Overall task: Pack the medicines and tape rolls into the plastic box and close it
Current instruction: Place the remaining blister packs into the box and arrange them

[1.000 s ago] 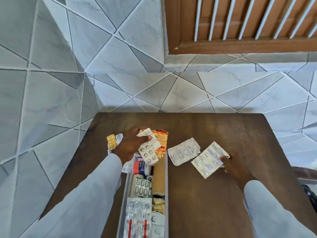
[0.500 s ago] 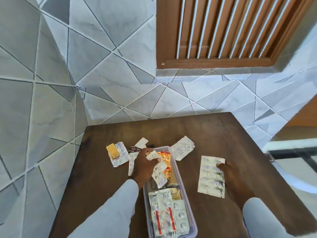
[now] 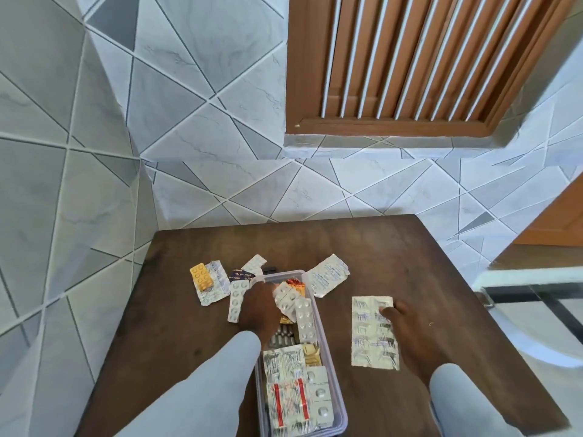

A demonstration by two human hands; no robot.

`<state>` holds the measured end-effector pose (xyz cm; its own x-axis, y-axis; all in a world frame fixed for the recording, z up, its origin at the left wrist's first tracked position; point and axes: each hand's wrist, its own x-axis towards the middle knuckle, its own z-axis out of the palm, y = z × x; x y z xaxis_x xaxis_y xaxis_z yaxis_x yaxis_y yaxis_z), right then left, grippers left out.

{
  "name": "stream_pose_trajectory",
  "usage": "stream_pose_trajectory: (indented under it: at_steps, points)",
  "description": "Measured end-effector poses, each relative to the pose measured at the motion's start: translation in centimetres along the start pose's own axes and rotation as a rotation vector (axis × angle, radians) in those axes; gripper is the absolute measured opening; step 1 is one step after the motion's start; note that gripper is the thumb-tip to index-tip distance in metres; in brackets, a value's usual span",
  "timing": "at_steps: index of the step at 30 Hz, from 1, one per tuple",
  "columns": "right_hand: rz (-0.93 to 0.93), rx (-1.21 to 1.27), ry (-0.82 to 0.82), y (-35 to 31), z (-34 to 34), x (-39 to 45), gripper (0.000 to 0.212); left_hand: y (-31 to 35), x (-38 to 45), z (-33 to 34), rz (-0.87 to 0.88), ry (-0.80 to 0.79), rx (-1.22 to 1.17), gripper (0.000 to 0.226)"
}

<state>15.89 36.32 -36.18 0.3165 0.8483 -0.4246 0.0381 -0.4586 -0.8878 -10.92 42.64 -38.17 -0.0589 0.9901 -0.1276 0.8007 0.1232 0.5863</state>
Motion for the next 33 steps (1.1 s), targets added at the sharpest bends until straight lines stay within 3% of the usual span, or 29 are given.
stream_pose_trajectory:
  at_steps: [4, 8, 13, 16, 19, 26, 30, 33]
  points:
    - [0.012, -0.016, -0.049, 0.2, 0.7, 0.3, 0.017, 0.3, 0.6, -1.1, 0.063, 0.000, 0.434, 0.039]
    - [-0.010, -0.065, -0.155, 0.3, 1.9, -0.4, 0.016, -0.1, 0.9, -1.3, 0.099, -0.062, 0.541, 0.039]
    - [-0.096, -0.208, -0.331, 0.5, 4.6, -2.2, 0.011, -0.9, 0.4, -2.3, 0.055, -0.032, 0.313, 0.048]
    - [-0.128, -0.310, -0.439, 1.3, 5.7, -2.9, 0.007, -1.8, -0.6, -2.4, 0.067, 0.000, 0.184, 0.041]
    - [-0.154, -0.373, -0.408, 1.5, 6.5, -2.9, 0.003, -2.6, -1.9, -2.3, 0.084, 0.039, 0.128, 0.030]
    - [-0.212, -0.706, -0.272, 0.5, 8.5, -5.0, 0.026, -3.9, -3.0, -1.8, 0.150, 0.066, 0.003, 0.018]
    - [-0.395, -1.042, -0.177, 0.7, 9.4, -7.3, 0.050, -4.9, -3.1, -2.8, 0.111, 0.114, -0.048, 0.016]
    - [-0.525, -1.226, -0.127, 0.8, 9.7, -7.7, 0.054, -6.0, -3.0, -3.7, 0.072, 0.127, -0.038, 0.016]
